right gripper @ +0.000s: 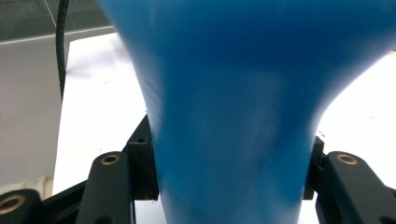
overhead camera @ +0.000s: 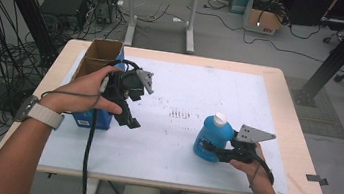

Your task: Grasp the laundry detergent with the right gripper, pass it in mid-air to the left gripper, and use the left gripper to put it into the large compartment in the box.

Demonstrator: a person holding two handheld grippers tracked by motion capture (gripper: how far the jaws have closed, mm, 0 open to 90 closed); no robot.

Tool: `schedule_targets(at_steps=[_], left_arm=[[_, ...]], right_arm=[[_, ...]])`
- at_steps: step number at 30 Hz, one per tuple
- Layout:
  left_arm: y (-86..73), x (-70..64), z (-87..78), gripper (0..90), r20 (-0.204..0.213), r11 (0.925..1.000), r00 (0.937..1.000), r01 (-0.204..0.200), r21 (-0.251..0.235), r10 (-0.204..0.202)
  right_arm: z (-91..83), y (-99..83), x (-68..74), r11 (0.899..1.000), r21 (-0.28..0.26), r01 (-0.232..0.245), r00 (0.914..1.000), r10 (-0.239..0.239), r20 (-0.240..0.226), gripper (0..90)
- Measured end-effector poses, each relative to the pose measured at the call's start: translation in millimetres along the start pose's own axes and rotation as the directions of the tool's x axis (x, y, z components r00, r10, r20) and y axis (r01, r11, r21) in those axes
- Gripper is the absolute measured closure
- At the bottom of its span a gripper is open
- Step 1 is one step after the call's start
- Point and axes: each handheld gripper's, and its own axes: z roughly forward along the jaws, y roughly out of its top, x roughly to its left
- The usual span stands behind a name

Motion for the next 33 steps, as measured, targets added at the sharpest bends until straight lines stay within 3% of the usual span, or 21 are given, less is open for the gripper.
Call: schedule_targets(at_steps=[33], left_arm=[[-0.1, 0.5, 0.8, 16.0, -0.002, 1.0000, 1.0000, 0.001, -0.005, -0.001]], right_arm=[[0.3, 0.3, -0.3, 1.000, -0.002, 0.006, 1.0000, -0.006, -0.002, 43.2]])
